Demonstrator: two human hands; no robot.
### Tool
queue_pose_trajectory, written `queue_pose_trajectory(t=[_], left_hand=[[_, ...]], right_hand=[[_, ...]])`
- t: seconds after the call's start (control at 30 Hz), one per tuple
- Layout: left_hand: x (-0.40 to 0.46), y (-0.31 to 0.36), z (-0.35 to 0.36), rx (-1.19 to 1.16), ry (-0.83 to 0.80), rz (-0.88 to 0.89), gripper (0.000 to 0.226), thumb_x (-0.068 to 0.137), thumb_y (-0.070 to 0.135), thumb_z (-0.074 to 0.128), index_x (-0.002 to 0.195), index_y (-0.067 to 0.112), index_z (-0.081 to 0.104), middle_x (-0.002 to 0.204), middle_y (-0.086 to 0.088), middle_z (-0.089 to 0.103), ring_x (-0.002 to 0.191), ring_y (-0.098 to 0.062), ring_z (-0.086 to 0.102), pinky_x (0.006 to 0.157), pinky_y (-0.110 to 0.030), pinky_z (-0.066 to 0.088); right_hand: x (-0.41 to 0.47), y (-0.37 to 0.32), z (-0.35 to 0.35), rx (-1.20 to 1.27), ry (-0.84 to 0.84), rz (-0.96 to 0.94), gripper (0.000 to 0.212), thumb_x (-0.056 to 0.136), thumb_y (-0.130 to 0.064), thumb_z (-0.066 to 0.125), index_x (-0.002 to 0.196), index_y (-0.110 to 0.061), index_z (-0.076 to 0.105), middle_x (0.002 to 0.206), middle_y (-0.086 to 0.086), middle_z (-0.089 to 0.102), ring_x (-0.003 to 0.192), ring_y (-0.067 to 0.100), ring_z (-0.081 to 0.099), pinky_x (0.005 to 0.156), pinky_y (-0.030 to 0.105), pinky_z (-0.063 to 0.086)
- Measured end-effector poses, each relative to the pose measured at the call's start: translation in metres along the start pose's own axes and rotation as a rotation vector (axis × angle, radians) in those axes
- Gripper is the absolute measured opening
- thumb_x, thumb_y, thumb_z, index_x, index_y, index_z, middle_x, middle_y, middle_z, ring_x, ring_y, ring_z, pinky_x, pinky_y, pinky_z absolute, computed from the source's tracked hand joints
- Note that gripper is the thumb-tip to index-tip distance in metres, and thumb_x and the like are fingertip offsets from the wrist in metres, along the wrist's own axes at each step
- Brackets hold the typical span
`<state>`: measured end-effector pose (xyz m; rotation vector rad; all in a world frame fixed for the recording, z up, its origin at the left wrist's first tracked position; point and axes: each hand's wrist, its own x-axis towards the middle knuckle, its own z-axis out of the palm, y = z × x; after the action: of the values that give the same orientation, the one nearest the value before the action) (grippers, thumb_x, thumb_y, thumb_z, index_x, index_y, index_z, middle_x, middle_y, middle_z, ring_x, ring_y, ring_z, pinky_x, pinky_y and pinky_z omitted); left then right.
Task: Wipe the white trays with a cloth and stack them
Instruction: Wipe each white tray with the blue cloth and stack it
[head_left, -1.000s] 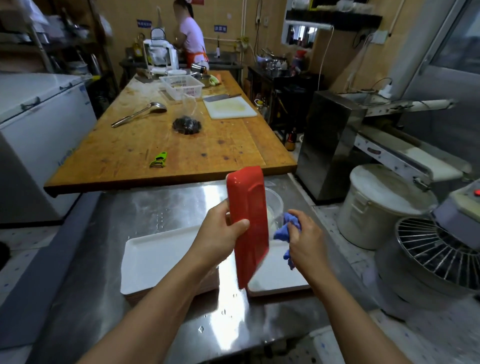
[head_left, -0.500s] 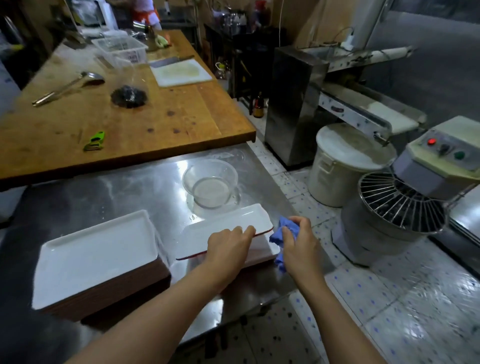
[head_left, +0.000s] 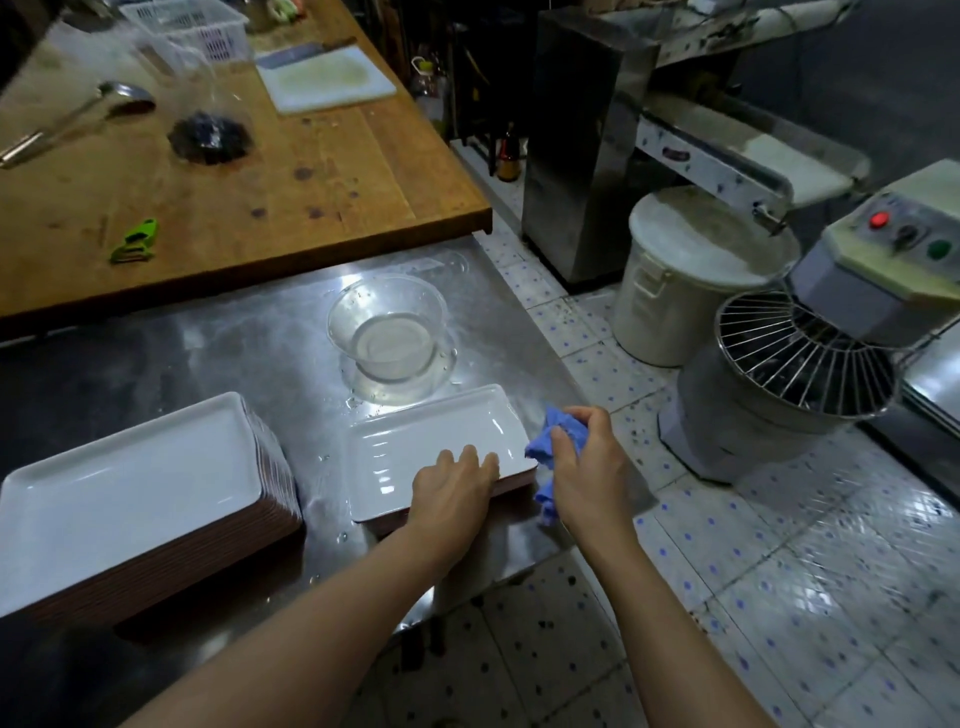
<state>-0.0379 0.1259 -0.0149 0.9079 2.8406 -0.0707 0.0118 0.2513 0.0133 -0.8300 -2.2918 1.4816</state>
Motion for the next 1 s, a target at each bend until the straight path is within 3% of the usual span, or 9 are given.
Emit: queue_pose_trajectory(t=[0.17,0.33,0.47,0.57,0.63,0.67,0.77,0.9,1.0], left_hand=[[-0.003,-0.003,0.008,-0.032,-0.016,-0.004,0.022,0.098,0.02,0.038,0.12,0.02,0.041,0.117,-0.004,0.045,0.104,-0.025,0.046,0.057,-0.033,0.034],[-0.001,-0.008,0.01,-0.067,-0.005,0.015,0.018,0.098,0.022,0.037,0.114,0.02,0.044,0.116,-0.001,0.044,0.105,-0.022,0.044,0.055,-0.033,0.031],[0.0,-0.016,0.014,-0.129,-0.002,0.05,0.02,0.097,0.023,0.039,0.116,0.019,0.044,0.121,0.0,0.043,0.108,-0.021,0.042,0.054,-0.033,0.033],[-0.004,-0.024,0.017,-0.251,-0.08,0.064,0.048,0.094,0.027,0.049,0.138,0.023,0.031,0.145,-0.003,0.029,0.129,-0.021,0.031,0.075,-0.035,0.042],[-0.012,-0.032,0.012,-0.309,-0.098,-0.013,0.061,0.095,0.034,0.047,0.148,0.025,0.017,0.157,-0.004,0.012,0.143,-0.021,0.014,0.107,-0.042,0.028],[-0.017,-0.037,0.006,-0.336,-0.075,-0.063,0.063,0.096,0.037,0.045,0.149,0.025,0.014,0.158,-0.003,0.008,0.145,-0.021,0.008,0.113,-0.044,0.017],[-0.037,-0.057,-0.014,-0.384,0.022,-0.181,0.068,0.095,0.039,0.047,0.15,0.024,0.009,0.159,-0.001,0.003,0.146,-0.019,0.001,0.116,-0.045,0.007],[-0.072,-0.097,-0.039,-0.42,0.196,-0.299,0.071,0.094,0.036,0.05,0.15,0.022,0.009,0.159,0.0,0.004,0.145,-0.017,0.004,0.115,-0.044,0.008],[-0.104,-0.136,-0.047,-0.456,0.298,-0.456,0.07,0.094,0.035,0.051,0.15,0.019,0.013,0.156,-0.002,0.016,0.142,-0.019,0.014,0.114,-0.039,0.012]], right_hand=[[0.001,0.002,-0.001,0.009,-0.009,0.012,0.006,0.097,-0.025,0.048,0.101,-0.023,0.045,0.098,0.005,0.058,0.059,0.024,0.064,0.052,0.042,0.057],[0.0,0.0,0.002,-0.005,-0.015,-0.007,0.006,0.096,-0.026,0.048,0.102,-0.024,0.046,0.101,0.004,0.059,0.069,0.024,0.066,0.057,0.04,0.058],[-0.004,-0.007,0.008,-0.011,-0.042,-0.007,0.009,0.096,-0.028,0.047,0.105,-0.024,0.047,0.102,0.005,0.06,0.082,0.032,0.065,0.069,0.048,0.057],[-0.01,-0.013,0.015,-0.029,-0.049,-0.043,0.007,0.097,-0.027,0.047,0.104,-0.025,0.046,0.101,0.005,0.06,0.08,0.031,0.065,0.067,0.042,0.057],[-0.014,-0.019,0.02,-0.038,-0.059,-0.064,0.005,0.097,-0.027,0.046,0.102,-0.027,0.046,0.098,0.004,0.06,0.072,0.027,0.065,0.057,0.034,0.056],[-0.017,-0.024,0.023,-0.033,-0.072,-0.064,0.005,0.097,-0.028,0.045,0.102,-0.028,0.046,0.097,0.004,0.059,0.069,0.026,0.065,0.053,0.031,0.055],[-0.026,-0.039,0.038,-0.027,-0.116,-0.079,0.005,0.098,-0.026,0.045,0.102,-0.028,0.046,0.098,0.005,0.06,0.071,0.028,0.065,0.057,0.036,0.057],[-0.045,-0.066,0.064,0.037,-0.16,-0.144,0.004,0.097,-0.026,0.047,0.101,-0.025,0.048,0.089,-0.004,0.057,0.045,0.017,0.061,0.037,0.022,0.047],[-0.06,-0.085,0.088,0.058,-0.212,-0.19,0.003,0.096,-0.025,0.049,0.098,-0.026,0.049,0.088,-0.008,0.056,0.053,0.011,0.063,0.039,0.022,0.049]])
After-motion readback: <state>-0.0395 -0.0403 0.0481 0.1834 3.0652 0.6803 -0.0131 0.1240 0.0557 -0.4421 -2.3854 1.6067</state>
